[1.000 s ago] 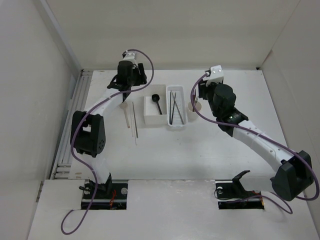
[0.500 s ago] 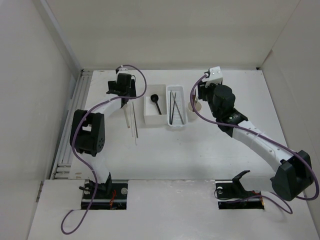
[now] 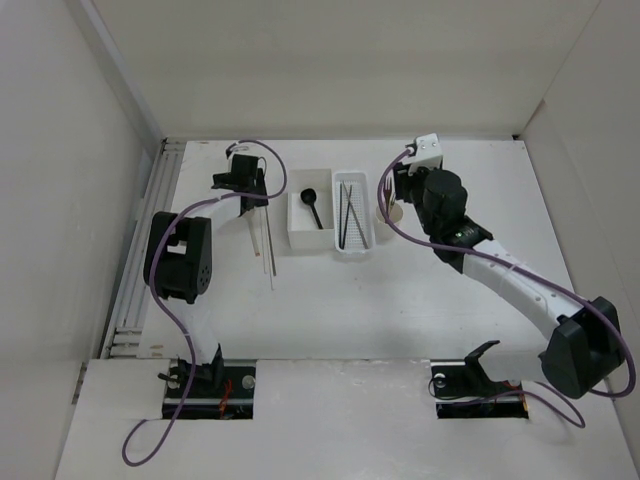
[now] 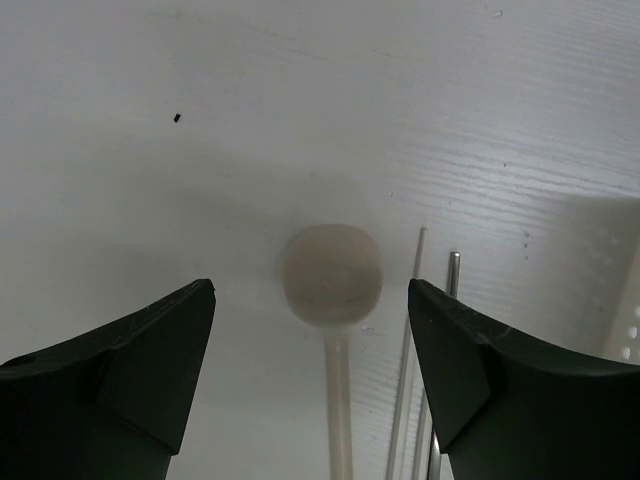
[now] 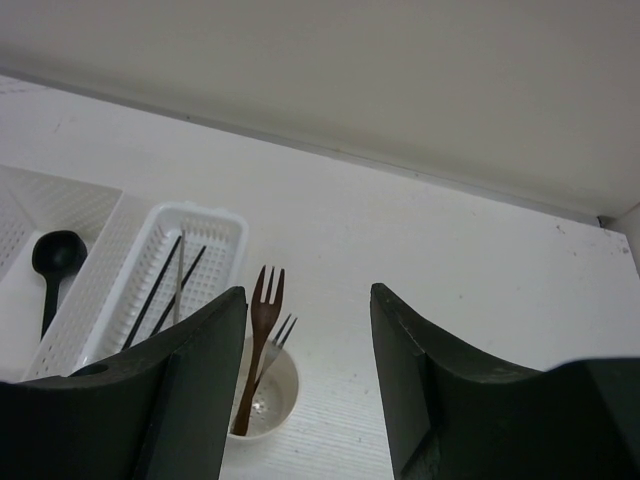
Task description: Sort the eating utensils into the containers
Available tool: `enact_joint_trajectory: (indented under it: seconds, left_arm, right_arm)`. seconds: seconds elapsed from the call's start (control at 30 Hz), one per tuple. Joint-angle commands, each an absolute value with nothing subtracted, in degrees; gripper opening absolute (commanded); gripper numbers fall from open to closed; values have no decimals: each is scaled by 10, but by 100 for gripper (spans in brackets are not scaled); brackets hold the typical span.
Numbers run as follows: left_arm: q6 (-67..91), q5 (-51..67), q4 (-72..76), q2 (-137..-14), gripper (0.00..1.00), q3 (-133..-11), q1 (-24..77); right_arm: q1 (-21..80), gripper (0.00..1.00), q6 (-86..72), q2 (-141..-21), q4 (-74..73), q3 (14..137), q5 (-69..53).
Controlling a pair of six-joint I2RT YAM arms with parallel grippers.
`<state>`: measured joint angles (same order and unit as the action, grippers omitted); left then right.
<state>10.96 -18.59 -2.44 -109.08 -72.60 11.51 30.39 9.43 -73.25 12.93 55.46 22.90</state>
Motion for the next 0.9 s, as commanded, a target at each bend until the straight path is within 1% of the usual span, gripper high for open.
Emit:
enact_joint_trajectory:
  seconds: [0.0, 0.1, 0.13, 0.27, 0.4, 0.53, 0.6, 0.67, 0.77, 0.8, 0.87]
  left_arm:
    - [143, -178, -55, -1082, 76, -723, 112]
    - [166, -167, -114, -1064, 76, -723, 112]
    - [182, -161, -126, -1057, 70, -713, 112]
    - [199, -154, -140, -1035, 55, -663, 117]
    - [200, -154, -140, -1035, 51, -651, 128]
    - [186, -154, -128, -1035, 51, -646, 139]
    - [186, -147, -127, -1035, 48, -646, 139]
    - [186, -141, -150, -1047, 39, -646, 139]
    - [186, -141, -156, -1053, 32, -635, 139]
    - [186, -133, -156, -1058, 28, -635, 139]
    - [186, -121, -149, -1058, 14, -635, 139]
  right_arm:
    - [301, 58, 95, -737, 146, 570, 228]
    - [306, 58, 95, -731, 146, 570, 228]
    - [306, 58, 95, -731, 146, 570, 228]
    - [306, 58, 95, -720, 146, 557, 228]
    - [306, 58, 95, -714, 146, 552, 228]
    - [306, 58, 95, -694, 146, 540, 234]
    - [306, 58, 95, -688, 139, 533, 240]
    - [306, 58, 95, -677, 133, 533, 240]
    - [306, 58, 95, -666, 133, 523, 245]
    - [306, 58, 95, -666, 133, 523, 250]
    - [306, 58, 95, -666, 133, 523, 250]
